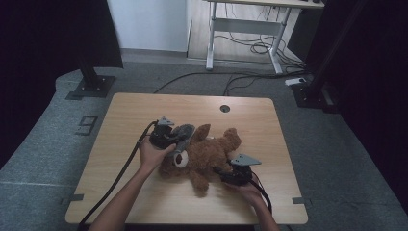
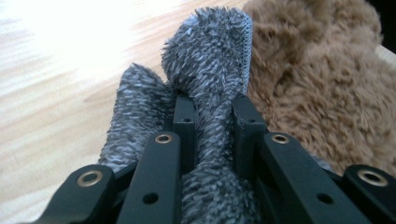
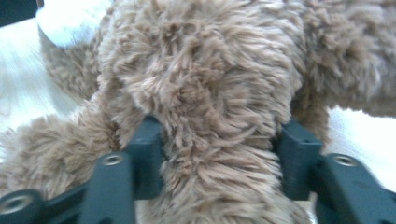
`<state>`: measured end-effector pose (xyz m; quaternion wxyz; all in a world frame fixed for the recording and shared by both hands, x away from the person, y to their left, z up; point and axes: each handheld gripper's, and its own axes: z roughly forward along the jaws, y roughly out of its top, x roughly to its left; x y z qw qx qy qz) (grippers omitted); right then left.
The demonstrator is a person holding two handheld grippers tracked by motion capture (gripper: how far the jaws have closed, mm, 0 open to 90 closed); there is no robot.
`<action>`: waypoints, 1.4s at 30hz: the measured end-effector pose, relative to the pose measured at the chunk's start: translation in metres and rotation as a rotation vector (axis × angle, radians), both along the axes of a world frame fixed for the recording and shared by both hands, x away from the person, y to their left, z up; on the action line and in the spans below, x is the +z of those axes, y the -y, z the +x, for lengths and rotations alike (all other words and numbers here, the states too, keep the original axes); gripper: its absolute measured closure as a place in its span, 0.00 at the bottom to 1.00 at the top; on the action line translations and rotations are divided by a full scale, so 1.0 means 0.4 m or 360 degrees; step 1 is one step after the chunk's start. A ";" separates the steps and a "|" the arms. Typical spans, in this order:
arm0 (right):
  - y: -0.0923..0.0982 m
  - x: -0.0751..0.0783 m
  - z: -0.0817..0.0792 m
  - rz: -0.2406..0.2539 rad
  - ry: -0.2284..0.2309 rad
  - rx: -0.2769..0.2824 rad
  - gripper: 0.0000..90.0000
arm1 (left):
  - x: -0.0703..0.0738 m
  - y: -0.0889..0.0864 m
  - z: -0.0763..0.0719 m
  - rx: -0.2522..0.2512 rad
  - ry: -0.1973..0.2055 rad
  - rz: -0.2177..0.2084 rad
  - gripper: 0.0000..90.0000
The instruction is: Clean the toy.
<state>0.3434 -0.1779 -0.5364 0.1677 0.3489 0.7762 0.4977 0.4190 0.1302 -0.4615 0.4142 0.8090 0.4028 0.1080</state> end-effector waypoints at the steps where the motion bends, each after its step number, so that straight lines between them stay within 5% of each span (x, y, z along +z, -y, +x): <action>1: 0.007 0.010 0.000 0.0021 -0.0045 -0.0008 0.37 | -0.002 -0.002 -0.007 0.0000 0.0006 -0.0005 0.84; 11: 0.050 0.106 0.014 0.0242 -0.0136 -0.0049 0.19 | -0.035 -0.015 -0.106 -0.0049 0.0153 -0.0076 0.85; 19: 0.006 0.084 0.055 0.0183 -0.0306 -0.0024 0.14 | -0.051 -0.025 -0.156 -0.0052 0.0215 -0.0145 0.85; 22: -0.007 0.068 0.071 0.0203 -0.0394 0.0010 0.23 | -0.055 -0.025 -0.156 -0.0045 0.0214 -0.0162 0.85; 26: -0.019 0.061 0.046 0.0129 -0.0256 0.0045 0.47 | -0.052 -0.029 -0.155 -0.0058 0.0195 -0.0182 0.85; 32: -0.015 0.045 -0.004 0.0094 -0.0089 0.0004 0.55 | 0.006 -0.010 -0.148 -0.0116 0.0151 -0.0230 0.84; 42: -0.037 0.037 -0.033 0.0008 0.0043 -0.0072 0.57 | 0.098 0.208 -0.126 -0.0327 0.0225 -0.0180 0.83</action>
